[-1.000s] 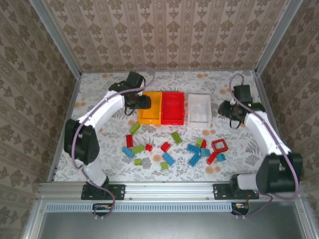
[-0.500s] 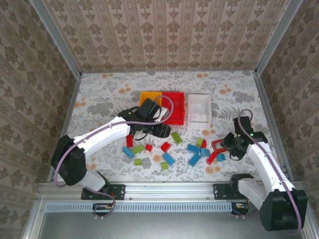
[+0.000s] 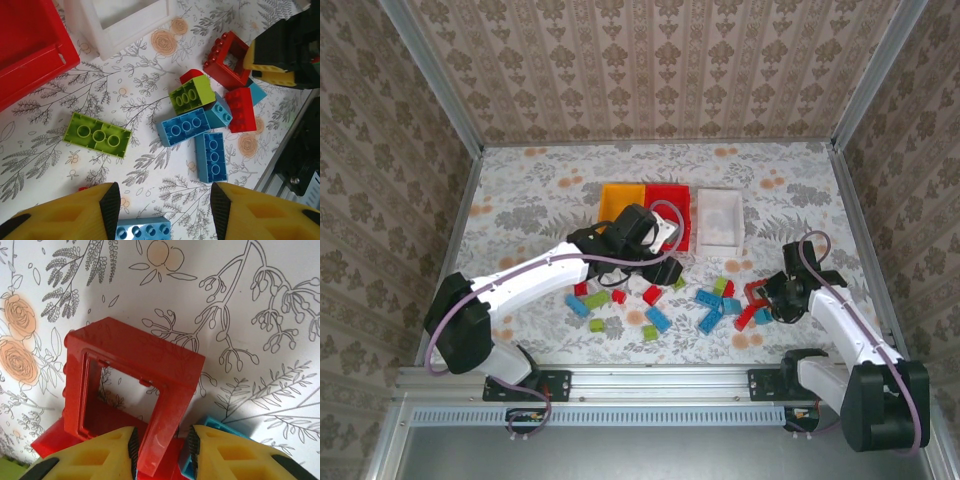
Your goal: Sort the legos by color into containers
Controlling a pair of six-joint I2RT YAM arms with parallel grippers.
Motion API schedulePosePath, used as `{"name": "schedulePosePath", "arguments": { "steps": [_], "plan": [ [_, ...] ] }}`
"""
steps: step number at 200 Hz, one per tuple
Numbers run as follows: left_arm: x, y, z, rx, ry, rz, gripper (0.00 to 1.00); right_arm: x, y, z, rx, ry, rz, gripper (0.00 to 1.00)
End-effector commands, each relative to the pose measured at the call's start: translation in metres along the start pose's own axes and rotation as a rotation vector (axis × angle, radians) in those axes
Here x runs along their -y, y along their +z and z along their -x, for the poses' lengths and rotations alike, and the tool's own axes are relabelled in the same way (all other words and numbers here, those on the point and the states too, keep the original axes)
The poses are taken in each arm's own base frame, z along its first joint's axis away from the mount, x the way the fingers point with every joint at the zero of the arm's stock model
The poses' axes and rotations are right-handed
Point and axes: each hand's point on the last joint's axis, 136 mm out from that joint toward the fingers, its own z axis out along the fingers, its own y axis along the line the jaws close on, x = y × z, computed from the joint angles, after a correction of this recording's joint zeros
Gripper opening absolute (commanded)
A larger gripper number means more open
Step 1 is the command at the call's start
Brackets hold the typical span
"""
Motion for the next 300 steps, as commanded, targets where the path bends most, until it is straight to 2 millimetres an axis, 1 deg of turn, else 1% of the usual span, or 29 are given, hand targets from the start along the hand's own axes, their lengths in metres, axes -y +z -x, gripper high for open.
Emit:
{"name": "schedulePosePath", "arguments": {
  "steps": [1,30,48,62,82,101,113,121,139,147,160,177,196,198,206,224,240,259,278,293,300],
  "plan": [
    [0.014,-0.008,0.014,0.038,0.049,-0.032,0.54,-0.004,0.006,0.001,-0.002,0.032,0.022,0.35],
    [0.015,-0.008,0.016,0.036,0.051,-0.032,0.54,-0.005,0.01,0.005,0.007,0.027,0.02,0.29],
    [0.016,-0.008,0.017,0.037,0.056,-0.032,0.54,-0.007,0.012,0.007,0.012,0.024,0.024,0.22],
    [0.016,-0.008,0.02,0.043,0.057,-0.029,0.53,-0.01,0.01,0.011,0.031,0.012,0.031,0.15],
    [0.016,-0.01,0.028,0.06,0.055,-0.024,0.53,-0.019,0.001,0.019,0.066,-0.031,0.042,0.07],
    [0.016,-0.013,0.037,0.083,0.047,-0.012,0.53,-0.031,-0.016,0.028,0.113,-0.093,0.06,0.01],
    [0.015,-0.018,0.045,0.11,0.041,0.004,0.53,-0.045,-0.03,0.035,0.153,-0.156,0.087,0.0],
    [0.012,-0.022,0.051,0.127,0.031,0.023,0.53,-0.057,-0.041,0.037,0.182,-0.217,0.106,0.0],
    [0.005,-0.033,0.066,0.176,0.005,0.054,0.53,-0.09,-0.062,0.039,0.233,-0.377,0.145,0.0],
    [0.001,-0.038,0.073,0.2,-0.008,0.061,0.53,-0.104,-0.067,0.037,0.24,-0.44,0.152,0.0],
    [-0.003,-0.046,0.086,0.234,-0.026,0.066,0.53,-0.126,-0.068,0.035,0.237,-0.52,0.169,0.0],
    [-0.005,-0.05,0.102,0.26,-0.032,0.067,0.53,-0.154,-0.062,0.034,0.212,-0.589,0.192,0.0],
    [-0.005,-0.047,0.117,0.264,-0.027,0.063,0.53,-0.185,-0.055,0.036,0.184,-0.668,0.207,0.0],
    [-0.004,-0.046,0.118,0.262,-0.026,0.061,0.53,-0.187,-0.05,0.036,0.174,-0.679,0.195,0.0],
    [-0.004,-0.042,0.122,0.256,-0.021,0.058,0.53,-0.195,-0.041,0.037,0.16,-0.713,0.176,0.0],
    [-0.003,-0.034,0.129,0.25,-0.017,0.051,0.53,-0.214,-0.027,0.043,0.136,-0.761,0.15,0.0],
    [-0.004,-0.03,0.133,0.248,-0.018,0.054,0.53,-0.224,-0.012,0.048,0.112,-0.789,0.11,0.0],
    [-0.008,-0.022,0.133,0.223,-0.019,0.064,0.53,-0.234,0.003,0.052,0.08,-0.801,0.087,0.0],
    [-0.011,-0.018,0.128,0.206,-0.021,0.082,0.53,-0.237,0.019,0.055,0.055,-0.802,0.058,0.0],
    [-0.016,-0.018,0.123,0.194,-0.026,0.103,0.53,-0.239,0.026,0.056,0.045,-0.808,0.041,0.12],
    [-0.018,-0.019,0.118,0.187,-0.029,0.114,0.53,-0.239,0.027,0.056,0.042,-0.811,0.041,0.14]
  ]
}}
